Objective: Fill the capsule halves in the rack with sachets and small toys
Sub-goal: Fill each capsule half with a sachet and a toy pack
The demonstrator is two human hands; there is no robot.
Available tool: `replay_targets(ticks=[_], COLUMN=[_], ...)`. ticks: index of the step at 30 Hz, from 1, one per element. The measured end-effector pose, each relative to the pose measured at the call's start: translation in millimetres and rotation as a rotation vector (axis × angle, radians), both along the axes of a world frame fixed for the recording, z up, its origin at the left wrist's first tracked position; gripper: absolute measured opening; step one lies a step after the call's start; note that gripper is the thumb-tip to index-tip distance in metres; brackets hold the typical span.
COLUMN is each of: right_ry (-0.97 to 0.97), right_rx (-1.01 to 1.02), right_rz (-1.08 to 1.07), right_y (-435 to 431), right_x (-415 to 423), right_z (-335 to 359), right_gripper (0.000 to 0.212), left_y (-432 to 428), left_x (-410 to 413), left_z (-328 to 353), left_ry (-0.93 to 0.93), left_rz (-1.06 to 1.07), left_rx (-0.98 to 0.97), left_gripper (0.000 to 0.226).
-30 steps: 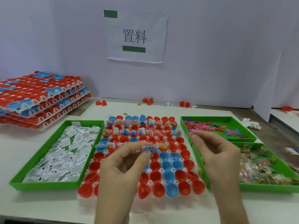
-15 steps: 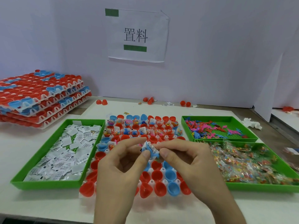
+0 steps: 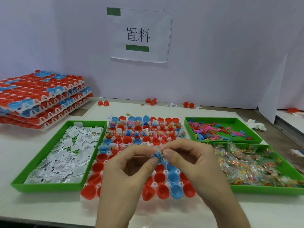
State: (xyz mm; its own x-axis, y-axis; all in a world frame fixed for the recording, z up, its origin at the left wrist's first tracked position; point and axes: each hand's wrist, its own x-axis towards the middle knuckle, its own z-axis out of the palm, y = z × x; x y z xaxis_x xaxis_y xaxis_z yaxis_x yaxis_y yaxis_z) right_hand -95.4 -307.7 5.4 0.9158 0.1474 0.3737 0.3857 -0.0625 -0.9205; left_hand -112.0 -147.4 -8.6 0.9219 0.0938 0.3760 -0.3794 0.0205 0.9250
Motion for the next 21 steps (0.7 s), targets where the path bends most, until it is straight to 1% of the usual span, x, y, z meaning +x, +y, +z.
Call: replay_targets(ticks=[3,7,10,13,18,21], right_ry=[0.013,-0.007,-0.016,-0.036,-0.103,-0.157], right_rx=[-0.02,-0.132,-0.145,-0.149,-0.282,-0.332], right_rz=[0.052,0.057,0.058,0.06,-0.018,-0.077], right_y=[0.0,0.4,0.2,-2.3,-5.2,-6.7], right_x=[-0.4,-0.6,-0.2,-0.3,-2.0,-3.1], right_z=[0.3,0.2,0.1,0.2,-2.0,-1.6], right_gripper=[0.01,0.023,0.025,0.028,0.031,0.032], left_y=[1.1,1.8,0.2,0.9,-0.1,-1.2], left_x=[-0.1,0.3,-1.4,-2.4,-1.2,-1.2], left_z=[-0.9,-1.3,1.3,3.4,-0.9,-0.7], left_ry=[0.004,0.006,0.024,0.043,0.079,0.116], left_rz=[0.02,0.035,0.024,0.003,-0.038,-0.09], left_rx=[-0.01,0.009,0.001,-0.008,0.11,0.115], left_gripper=[0.018,0.02,0.016,0.022,0.033,0.031])
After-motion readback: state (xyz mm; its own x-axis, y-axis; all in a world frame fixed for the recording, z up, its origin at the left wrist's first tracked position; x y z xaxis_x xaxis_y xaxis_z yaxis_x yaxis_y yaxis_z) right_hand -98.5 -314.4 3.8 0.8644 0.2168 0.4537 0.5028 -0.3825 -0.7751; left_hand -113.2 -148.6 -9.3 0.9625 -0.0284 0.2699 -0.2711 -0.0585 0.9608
